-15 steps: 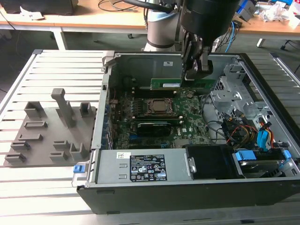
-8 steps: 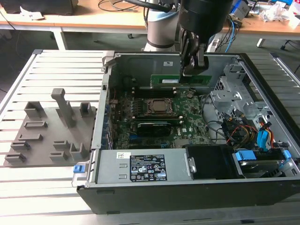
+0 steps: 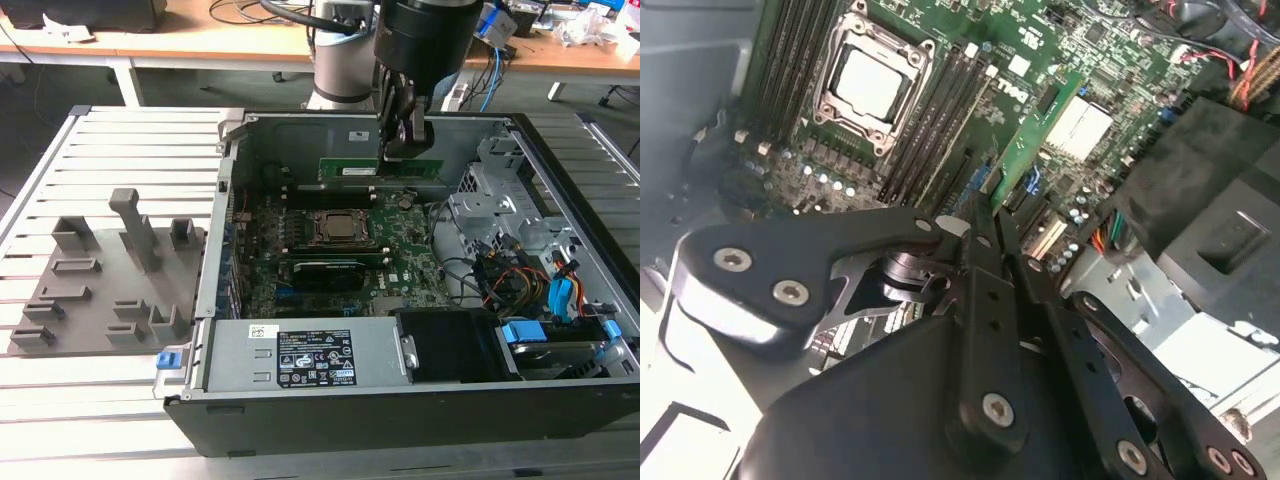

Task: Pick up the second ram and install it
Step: 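Pick up the second ram and move it above second insertion slot, then insert the second ram into the second slot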

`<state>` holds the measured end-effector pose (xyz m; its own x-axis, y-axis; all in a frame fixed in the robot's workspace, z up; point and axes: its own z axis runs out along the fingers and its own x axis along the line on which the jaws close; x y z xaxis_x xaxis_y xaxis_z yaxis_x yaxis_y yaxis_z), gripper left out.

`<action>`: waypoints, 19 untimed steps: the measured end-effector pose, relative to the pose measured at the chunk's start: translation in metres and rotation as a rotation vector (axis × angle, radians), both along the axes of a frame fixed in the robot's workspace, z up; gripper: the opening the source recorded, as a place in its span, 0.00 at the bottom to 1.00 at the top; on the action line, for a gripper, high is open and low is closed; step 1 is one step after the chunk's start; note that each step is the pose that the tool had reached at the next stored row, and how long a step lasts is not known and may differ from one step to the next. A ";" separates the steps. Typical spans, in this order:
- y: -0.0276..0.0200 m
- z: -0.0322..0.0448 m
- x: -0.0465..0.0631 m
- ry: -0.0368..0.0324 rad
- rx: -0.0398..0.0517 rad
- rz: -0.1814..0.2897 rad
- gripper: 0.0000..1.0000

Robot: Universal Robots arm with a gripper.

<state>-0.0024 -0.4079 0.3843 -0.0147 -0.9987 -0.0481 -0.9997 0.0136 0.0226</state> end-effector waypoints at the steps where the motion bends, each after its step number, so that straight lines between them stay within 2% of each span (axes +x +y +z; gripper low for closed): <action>1: 0.0003 -0.0018 0.000 0.0001 -0.0002 0.000 0.14; 3: 0.0015 -0.0098 0.000 0.0001 -0.0002 0.000 0.14; 8: 0.0026 -0.0176 0.000 0.0002 -0.0002 0.000 0.14; 17: 0.0026 -0.0181 0.000 0.0002 -0.0002 0.000 0.14; 19: 0.0028 -0.0207 0.000 0.0001 0.0001 0.000 0.14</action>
